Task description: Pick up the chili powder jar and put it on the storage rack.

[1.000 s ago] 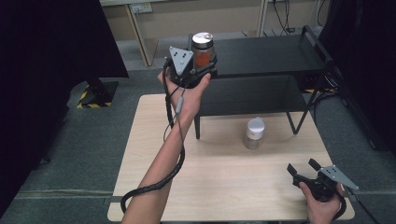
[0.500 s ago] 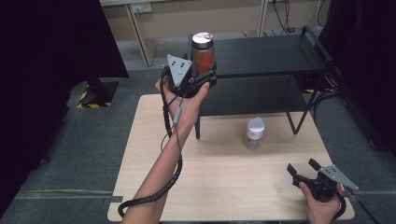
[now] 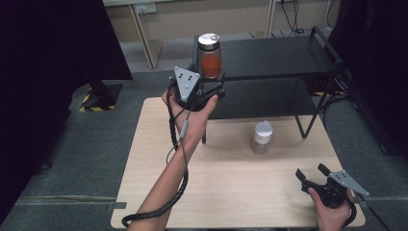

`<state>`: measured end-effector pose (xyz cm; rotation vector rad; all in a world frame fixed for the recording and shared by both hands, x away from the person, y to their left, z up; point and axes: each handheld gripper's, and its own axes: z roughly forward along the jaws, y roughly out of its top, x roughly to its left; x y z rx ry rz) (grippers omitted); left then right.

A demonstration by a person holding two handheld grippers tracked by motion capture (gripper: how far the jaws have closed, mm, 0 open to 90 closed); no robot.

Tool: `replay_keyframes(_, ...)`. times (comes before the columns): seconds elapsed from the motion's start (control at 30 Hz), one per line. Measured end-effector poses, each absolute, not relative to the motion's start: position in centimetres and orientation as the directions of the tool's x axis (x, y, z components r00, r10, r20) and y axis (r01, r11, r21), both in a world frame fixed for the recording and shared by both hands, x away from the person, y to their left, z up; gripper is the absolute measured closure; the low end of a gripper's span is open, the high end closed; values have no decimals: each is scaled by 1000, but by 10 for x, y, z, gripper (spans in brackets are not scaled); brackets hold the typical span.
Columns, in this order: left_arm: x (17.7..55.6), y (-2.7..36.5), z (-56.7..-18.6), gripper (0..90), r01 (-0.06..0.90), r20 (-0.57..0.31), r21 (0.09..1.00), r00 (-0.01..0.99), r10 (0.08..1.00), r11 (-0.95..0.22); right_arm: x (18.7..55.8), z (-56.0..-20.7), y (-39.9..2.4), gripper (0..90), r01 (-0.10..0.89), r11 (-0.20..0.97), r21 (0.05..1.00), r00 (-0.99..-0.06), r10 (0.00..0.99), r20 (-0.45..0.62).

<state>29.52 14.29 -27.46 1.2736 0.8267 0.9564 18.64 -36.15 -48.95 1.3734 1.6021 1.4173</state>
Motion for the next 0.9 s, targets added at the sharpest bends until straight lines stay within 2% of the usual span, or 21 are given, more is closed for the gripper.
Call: replay_keyframes(0.9,272,147,-313,137,-118,17,992,429,903,37,186,-489,-361,53,307,-96,947,-293,937,190)
